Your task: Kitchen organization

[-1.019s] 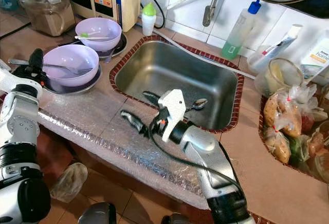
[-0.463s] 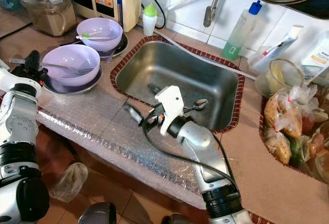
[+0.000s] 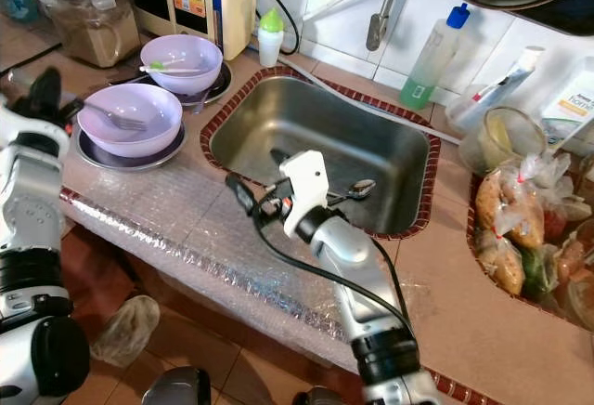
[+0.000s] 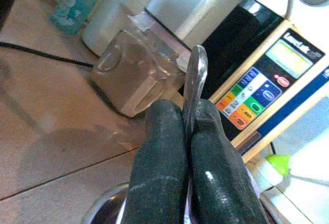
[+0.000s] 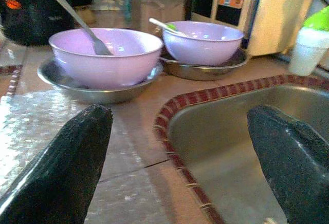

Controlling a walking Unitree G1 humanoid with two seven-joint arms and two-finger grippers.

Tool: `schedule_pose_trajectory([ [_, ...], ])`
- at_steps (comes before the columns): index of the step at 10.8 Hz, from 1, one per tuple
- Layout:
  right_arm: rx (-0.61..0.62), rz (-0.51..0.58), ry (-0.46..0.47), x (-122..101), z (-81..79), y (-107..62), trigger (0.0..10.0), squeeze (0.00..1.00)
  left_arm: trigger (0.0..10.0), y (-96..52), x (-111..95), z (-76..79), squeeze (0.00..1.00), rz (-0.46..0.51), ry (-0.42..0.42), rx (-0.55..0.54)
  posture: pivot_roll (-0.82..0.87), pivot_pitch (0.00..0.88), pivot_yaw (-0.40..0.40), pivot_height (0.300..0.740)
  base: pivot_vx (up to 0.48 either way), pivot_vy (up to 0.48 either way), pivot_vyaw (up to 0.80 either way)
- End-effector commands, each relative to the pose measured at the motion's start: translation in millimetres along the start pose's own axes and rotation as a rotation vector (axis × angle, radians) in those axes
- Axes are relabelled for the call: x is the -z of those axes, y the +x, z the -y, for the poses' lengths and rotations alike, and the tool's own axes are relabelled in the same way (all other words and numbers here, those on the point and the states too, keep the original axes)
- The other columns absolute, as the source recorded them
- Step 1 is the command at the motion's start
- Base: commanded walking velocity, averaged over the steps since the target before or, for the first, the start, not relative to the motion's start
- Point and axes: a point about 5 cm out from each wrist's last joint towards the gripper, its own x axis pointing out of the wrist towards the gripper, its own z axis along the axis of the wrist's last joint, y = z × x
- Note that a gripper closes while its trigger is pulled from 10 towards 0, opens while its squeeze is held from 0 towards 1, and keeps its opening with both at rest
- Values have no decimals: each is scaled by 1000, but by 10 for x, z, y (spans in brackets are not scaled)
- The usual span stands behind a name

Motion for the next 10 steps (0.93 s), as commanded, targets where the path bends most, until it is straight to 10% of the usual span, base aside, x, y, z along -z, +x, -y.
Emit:
schedule_pose_trajectory([
  [1,25,-8,-8,-11,85,-15,10000,0,0,54,-103,180,0,37,28,73,46,0,-54,740,0,0,0],
  [5,326,52,-48,-42,465,-120,10000,0,0,14,-276,578,0,107,264,241,36,0,-29,740,0,0,0],
  [7,405,44,-41,-16,554,-189,10000,0,2078,-96,-241,708,0,105,318,309,31,0,-22,740,0,0,0],
  [8,478,29,-45,46,619,-309,10000,0,9333,-360,-78,956,0,75,378,435,20,0,-4,740,0,0,-475],
  [10,520,30,-46,72,627,-352,10000,0,10000,-488,2,1085,0,56,394,496,11,0,6,740,0,0,-800],
])
